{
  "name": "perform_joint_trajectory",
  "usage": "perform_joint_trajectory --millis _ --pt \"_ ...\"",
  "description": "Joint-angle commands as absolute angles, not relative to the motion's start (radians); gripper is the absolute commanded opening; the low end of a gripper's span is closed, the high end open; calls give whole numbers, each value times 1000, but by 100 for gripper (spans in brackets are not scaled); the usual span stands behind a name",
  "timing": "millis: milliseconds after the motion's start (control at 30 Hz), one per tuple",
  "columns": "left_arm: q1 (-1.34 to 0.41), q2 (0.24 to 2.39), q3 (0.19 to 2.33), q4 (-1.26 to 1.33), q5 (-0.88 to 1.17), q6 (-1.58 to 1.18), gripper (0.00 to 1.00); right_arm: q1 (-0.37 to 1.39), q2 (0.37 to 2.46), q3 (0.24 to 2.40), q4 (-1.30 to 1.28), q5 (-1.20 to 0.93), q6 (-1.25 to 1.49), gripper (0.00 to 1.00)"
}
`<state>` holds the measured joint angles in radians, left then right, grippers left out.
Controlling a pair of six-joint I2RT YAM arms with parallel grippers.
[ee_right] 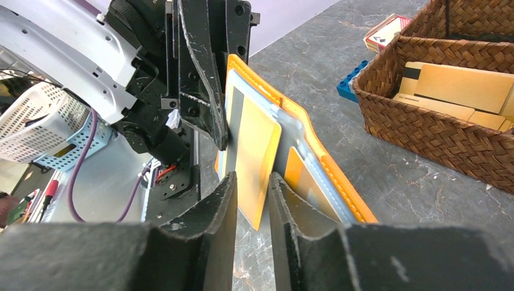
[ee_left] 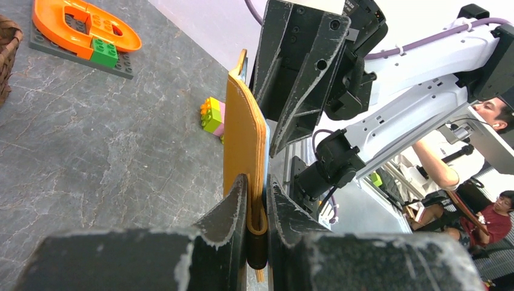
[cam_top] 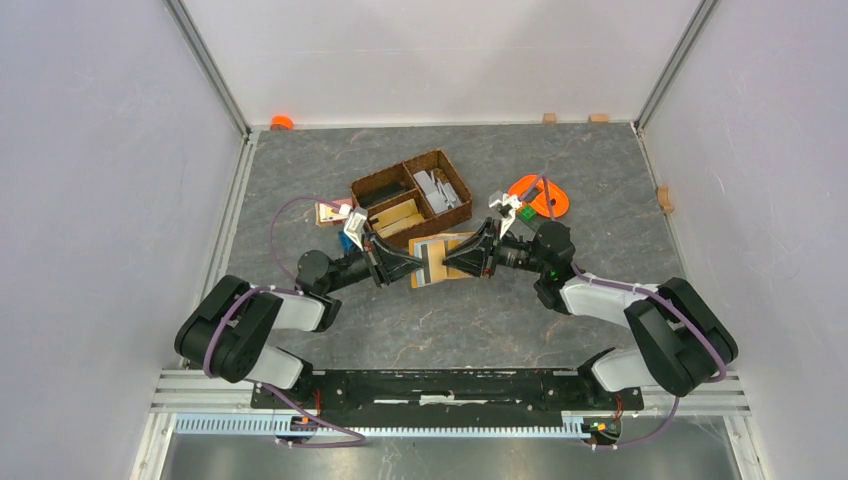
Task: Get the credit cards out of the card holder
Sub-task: Remove the credit card from the card holder.
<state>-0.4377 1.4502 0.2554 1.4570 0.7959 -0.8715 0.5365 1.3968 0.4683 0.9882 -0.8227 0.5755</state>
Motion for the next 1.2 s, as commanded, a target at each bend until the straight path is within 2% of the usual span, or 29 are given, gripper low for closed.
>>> perform_joint_trajectory --millis 0,167,433,767,867,933,1000,1100,1167 --pt "-437 1438 268 1556 802 -885 2 535 1382 449 1119 -875 634 26" --pt "-431 1448 269 1556 789 -884 2 536 1372 424 1213 -921 699 19" --pt "-432 1457 277 1555 793 -893 2 552 1380 425 1256 -953 720 17" --pt "-434 1412 266 1556 830 -893 2 577 1418 478 1121 -888 639 29" --pt "-434 1391 258 1556 839 -890 2 577 1400 490 1004 -819 560 35" --pt "-434 1378 251 1556 842 -889 2 577 1392 496 952 -774 527 44" --pt "-434 1369 247 1556 842 -888 2 577 1384 497 921 -743 510 49" --pt "-434 1373 250 1555 842 -890 2 577 1390 500 928 -751 514 48" --pt "-436 1385 254 1556 842 -891 2 577 1395 495 969 -784 541 42"
